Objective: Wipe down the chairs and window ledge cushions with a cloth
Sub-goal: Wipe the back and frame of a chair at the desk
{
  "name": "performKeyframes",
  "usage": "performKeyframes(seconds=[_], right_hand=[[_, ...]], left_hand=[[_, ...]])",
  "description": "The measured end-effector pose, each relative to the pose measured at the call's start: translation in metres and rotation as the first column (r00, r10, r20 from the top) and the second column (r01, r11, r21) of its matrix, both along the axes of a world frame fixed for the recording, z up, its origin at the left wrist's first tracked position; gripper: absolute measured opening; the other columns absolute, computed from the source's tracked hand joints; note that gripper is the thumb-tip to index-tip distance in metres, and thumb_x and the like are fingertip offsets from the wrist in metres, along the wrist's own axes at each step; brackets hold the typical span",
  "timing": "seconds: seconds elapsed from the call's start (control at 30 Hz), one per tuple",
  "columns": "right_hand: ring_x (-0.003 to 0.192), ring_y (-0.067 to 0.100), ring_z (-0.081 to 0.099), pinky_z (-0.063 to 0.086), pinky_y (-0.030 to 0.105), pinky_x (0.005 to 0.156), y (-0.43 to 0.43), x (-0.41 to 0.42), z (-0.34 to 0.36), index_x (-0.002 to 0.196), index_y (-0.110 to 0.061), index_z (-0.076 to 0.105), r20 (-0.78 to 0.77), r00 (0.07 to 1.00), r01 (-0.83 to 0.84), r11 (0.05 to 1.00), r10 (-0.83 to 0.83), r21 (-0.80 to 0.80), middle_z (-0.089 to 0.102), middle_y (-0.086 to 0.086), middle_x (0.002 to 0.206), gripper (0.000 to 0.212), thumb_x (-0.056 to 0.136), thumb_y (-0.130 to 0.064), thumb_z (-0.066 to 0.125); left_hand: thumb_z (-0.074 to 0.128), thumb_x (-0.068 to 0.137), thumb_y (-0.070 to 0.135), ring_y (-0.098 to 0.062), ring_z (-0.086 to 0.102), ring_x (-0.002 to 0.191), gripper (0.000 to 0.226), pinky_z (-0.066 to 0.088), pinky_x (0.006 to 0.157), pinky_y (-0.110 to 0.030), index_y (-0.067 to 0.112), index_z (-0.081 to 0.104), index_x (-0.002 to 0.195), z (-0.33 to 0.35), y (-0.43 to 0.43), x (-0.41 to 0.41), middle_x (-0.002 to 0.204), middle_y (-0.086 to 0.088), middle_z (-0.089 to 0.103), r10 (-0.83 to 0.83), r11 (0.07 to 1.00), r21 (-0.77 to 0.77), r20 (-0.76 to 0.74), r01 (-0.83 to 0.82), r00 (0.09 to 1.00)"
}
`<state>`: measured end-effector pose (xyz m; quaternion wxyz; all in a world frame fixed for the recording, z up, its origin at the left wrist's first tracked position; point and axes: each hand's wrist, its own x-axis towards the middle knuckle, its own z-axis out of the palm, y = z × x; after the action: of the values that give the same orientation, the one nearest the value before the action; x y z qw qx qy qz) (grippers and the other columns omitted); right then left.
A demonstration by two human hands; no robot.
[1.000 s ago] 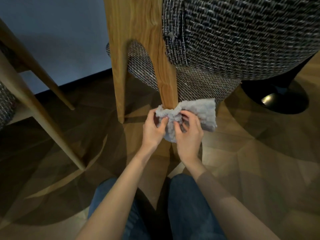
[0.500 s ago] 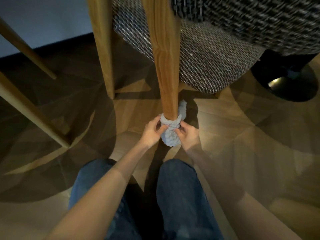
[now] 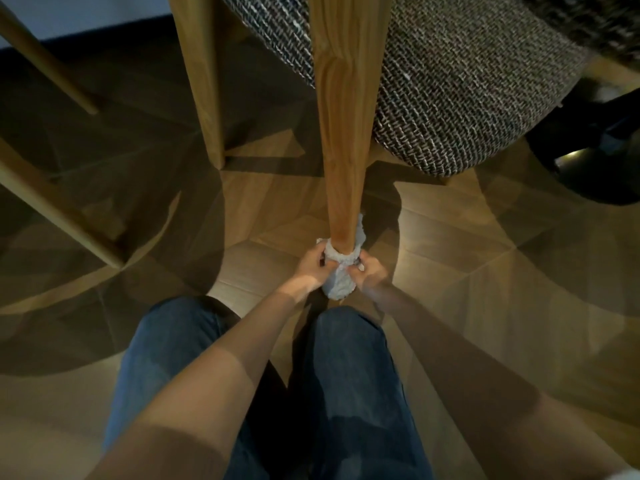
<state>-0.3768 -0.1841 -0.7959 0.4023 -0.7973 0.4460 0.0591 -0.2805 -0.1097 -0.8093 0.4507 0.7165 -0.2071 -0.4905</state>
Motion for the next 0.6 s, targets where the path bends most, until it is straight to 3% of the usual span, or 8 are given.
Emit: performKeyframes(seconds=[0.13,0.2,0.27,0.33,0.5,0.53,0.6], right_hand=[[0.108,0.026,0.06,0.039,0.009,0.072,-0.01,-0.008,0.013,0.13,-0.005,0.054,0.081,0.986,0.143,0.987,-0.148,0.069,0.064,0.009,0.112,0.036,0.095,-0.01,0.056],[0.1,0.018,0.063,0.042,0.011,0.073,-0.008,-0.007,0.033,0.132,-0.009,0.054,0.186,0.962,0.18,0.975,-0.202,0.127,0.065,0.004,0.104,0.04,0.092,-0.011,0.061],[0.095,0.016,0.067,0.052,0.022,0.08,-0.007,-0.004,0.054,0.127,-0.014,0.058,0.29,0.935,0.157,0.972,-0.203,0.174,0.07,0.006,0.105,0.037,0.091,-0.011,0.063],[0.086,0.013,0.068,0.056,0.031,0.082,-0.006,0.001,0.08,0.116,-0.02,0.064,0.426,0.894,0.101,0.989,-0.138,0.109,0.072,0.004,0.099,0.03,0.089,-0.01,0.065],[0.061,0.002,0.056,0.046,0.025,0.06,0.001,0.012,0.135,0.086,-0.019,0.07,0.595,0.8,0.136,0.989,-0.076,-0.056,0.067,-0.004,0.07,0.004,0.087,-0.016,0.067],[0.058,0.0,0.055,0.045,0.025,0.059,0.004,0.014,0.142,0.082,-0.016,0.071,0.615,0.784,0.172,0.982,-0.086,-0.083,0.066,-0.004,0.067,0.007,0.088,-0.018,0.067],[0.063,-0.001,0.064,0.055,0.025,0.063,0.013,0.014,0.154,0.091,-0.011,0.075,0.664,0.728,0.262,0.964,-0.17,-0.04,0.072,0.0,0.075,0.012,0.09,-0.018,0.065]], left_hand=[[0.055,0.091,-0.003,-0.026,0.053,0.119,0.042,0.04,0.09,-0.016,-0.001,0.048,0.133,0.021,0.006,0.006,0.129,-0.017,0.056,0.05,0.998,-0.05,0.036,-0.048,0.998],[0.055,0.091,-0.002,-0.011,0.056,0.108,0.04,0.042,0.084,-0.006,0.001,0.05,0.131,0.04,0.013,0.009,0.122,-0.01,0.059,0.095,0.987,-0.136,0.06,-0.087,0.994],[0.057,0.09,-0.004,0.01,0.056,0.094,0.04,0.04,0.077,0.0,0.002,0.051,0.13,0.062,0.016,0.013,0.114,0.0,0.059,0.167,0.962,-0.24,0.126,-0.133,0.978],[0.06,0.088,-0.005,0.021,0.055,0.088,0.041,0.04,0.076,0.001,0.003,0.054,0.128,0.086,0.018,0.018,0.109,0.006,0.059,0.249,0.928,-0.331,0.206,-0.172,0.946],[0.065,0.085,0.0,0.013,0.061,0.086,0.033,0.045,0.076,-0.006,0.02,0.06,0.111,0.157,0.025,0.025,0.095,0.017,0.064,0.38,0.854,-0.499,0.403,-0.149,0.832],[0.066,0.085,0.002,0.01,0.061,0.086,0.028,0.047,0.077,-0.011,0.019,0.063,0.107,0.17,0.026,0.024,0.095,0.015,0.065,0.404,0.849,-0.504,0.429,-0.158,0.808],[0.066,0.085,0.004,0.001,0.063,0.09,0.022,0.05,0.081,-0.019,0.01,0.069,0.106,0.19,0.028,0.019,0.099,0.006,0.07,0.462,0.84,-0.502,0.46,-0.208,0.758]])
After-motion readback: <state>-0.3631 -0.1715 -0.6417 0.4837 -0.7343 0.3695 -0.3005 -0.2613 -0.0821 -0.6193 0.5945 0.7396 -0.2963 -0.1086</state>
